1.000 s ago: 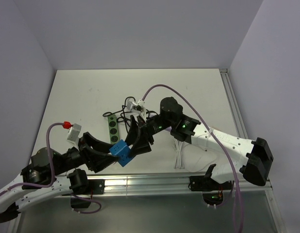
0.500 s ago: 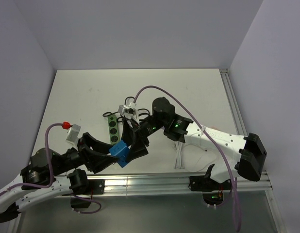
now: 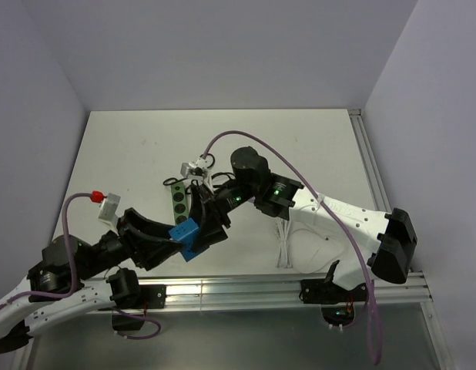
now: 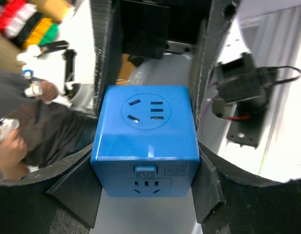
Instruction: Insert the plug
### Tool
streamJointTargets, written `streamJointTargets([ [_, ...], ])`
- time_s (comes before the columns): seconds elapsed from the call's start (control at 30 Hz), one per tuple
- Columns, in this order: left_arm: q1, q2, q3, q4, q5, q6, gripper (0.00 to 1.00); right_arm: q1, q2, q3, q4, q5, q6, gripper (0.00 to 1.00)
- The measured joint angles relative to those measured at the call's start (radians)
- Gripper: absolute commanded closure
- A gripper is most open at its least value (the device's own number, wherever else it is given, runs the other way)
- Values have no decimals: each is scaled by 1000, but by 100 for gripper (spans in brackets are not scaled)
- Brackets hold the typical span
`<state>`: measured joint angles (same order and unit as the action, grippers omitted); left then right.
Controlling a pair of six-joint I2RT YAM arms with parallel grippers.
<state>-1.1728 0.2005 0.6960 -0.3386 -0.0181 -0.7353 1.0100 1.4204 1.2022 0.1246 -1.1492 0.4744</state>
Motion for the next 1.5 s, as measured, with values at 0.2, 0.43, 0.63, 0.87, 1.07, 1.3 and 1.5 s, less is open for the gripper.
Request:
streamJointTargets([
  [0.2, -7, 33, 82, -121, -194, -63, 18, 7, 41, 142, -268, 142, -173, 100],
  [0.43, -1, 50, 119, -379, -533, -208, 10, 13, 104, 197, -458, 444, -371, 100],
  [0.63, 1, 50, 173, -544, -723, -344, 14, 12, 169, 242, -563, 624, -454, 100],
  [0.87, 1, 60, 149, -604, -779, -457, 21, 10, 373, 535, -727, 867, -552, 100],
  [1.07, 1, 142, 78, -610, -787, -527, 20, -21, 469, 625, -818, 957, -537, 100],
  [1.3, 1, 219, 8, -502, -758, -457, 20, -98, 393, 459, -767, 811, -462, 100],
  [1.5, 1, 53, -14, -292, -613, -246, 12, -98, 190, 188, -707, 585, -468, 100],
])
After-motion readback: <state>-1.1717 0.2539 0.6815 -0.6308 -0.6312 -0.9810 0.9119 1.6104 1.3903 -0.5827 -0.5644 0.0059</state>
